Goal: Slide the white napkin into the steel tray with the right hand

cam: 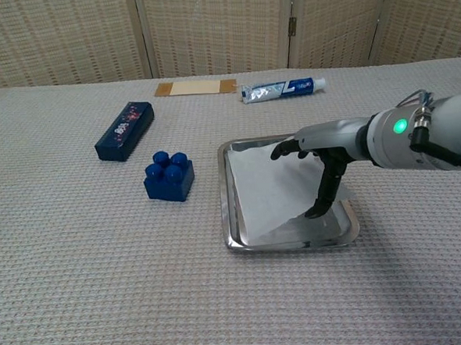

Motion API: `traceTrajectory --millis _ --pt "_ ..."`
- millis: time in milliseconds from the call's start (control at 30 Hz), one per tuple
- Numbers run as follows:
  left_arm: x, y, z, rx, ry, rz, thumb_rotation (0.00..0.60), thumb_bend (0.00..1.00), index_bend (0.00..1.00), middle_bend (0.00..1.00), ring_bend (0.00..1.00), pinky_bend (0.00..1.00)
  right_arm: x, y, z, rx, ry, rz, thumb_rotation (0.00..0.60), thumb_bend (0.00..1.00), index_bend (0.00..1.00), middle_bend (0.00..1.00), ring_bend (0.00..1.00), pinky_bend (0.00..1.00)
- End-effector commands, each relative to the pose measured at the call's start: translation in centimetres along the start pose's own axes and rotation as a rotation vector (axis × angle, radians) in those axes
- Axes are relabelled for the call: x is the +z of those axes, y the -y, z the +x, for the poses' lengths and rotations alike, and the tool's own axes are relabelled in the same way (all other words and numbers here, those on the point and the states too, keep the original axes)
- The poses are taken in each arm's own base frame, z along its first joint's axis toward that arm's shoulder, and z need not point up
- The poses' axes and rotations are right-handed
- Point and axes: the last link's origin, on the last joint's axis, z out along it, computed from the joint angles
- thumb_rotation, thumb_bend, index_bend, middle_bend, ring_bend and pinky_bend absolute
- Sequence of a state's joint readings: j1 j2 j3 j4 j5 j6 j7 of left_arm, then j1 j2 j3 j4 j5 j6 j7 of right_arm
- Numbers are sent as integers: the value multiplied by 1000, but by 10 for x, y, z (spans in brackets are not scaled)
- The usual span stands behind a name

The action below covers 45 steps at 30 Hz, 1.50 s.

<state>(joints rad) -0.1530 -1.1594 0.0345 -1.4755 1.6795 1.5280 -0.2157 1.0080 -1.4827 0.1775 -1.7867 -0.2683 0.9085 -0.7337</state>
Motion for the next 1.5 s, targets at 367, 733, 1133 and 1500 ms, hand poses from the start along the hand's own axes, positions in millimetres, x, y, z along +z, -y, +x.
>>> traceTrajectory --millis 367,733,1133,1500 --pt "-1 -1 1 -4 3 -1 600 422 0 0 0 0 -3 -5 -11 -54 56 -26 600 275 0 0 0 0" --pt "-1 -2 2 -2 -3 -4 600 422 0 0 0 0 -22 -7 10 124 26 62 600 274 0 0 0 0" --pt "-1 -3 0 12 -4 -5 600 422 0 0 0 0 -82 -47 -6 17 -374 146 600 274 0 0 0 0" --pt "2 0 -4 47 9 28 600 422 0 0 0 0 -183 -144 -73 -135 -725 -62 600 274 0 0 0 0"
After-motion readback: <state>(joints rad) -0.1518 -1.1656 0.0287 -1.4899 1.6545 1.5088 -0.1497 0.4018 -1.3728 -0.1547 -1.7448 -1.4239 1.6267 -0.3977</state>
